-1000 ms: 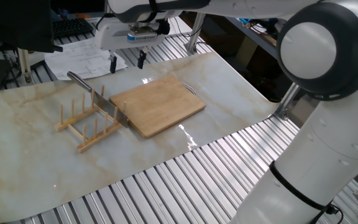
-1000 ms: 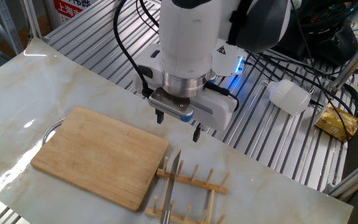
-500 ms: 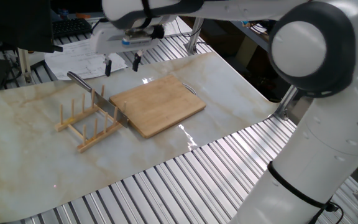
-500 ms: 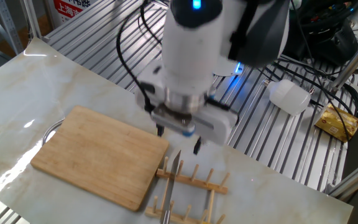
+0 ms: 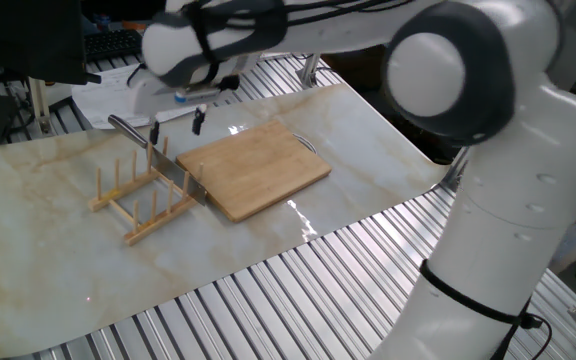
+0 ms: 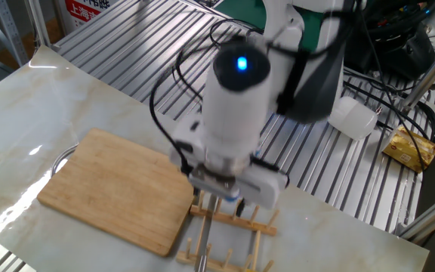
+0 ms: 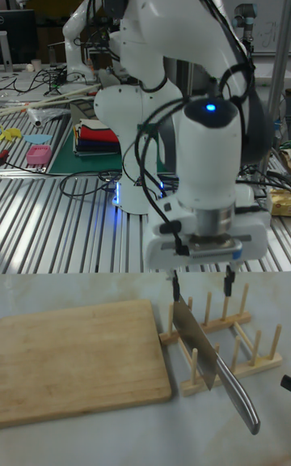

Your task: Put the knife on the cutting board

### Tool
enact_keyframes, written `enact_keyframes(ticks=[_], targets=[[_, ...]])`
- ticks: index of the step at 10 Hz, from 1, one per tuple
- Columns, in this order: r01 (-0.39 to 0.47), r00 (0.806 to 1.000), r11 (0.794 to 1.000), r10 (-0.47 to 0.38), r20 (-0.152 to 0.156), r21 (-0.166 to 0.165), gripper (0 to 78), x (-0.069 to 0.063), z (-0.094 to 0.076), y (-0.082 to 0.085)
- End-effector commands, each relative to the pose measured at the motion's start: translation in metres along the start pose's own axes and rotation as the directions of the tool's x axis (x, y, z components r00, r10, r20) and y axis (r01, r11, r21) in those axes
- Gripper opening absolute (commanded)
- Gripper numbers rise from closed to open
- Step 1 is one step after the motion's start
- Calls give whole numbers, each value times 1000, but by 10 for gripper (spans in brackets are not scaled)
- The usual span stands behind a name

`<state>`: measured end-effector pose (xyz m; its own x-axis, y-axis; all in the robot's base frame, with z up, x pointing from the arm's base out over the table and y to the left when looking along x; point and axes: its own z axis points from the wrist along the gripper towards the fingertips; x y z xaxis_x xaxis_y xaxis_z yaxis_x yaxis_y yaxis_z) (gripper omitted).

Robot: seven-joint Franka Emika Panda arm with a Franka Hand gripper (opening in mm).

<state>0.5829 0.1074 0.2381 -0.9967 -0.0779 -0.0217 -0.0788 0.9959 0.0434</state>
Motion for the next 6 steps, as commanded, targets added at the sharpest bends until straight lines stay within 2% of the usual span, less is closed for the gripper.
enact_keyframes(ticks=[1, 6], targets=[[74, 997, 997, -74, 15, 1, 774, -22, 37, 14], [84, 996, 996, -84, 25, -1, 774, -27, 60, 13]])
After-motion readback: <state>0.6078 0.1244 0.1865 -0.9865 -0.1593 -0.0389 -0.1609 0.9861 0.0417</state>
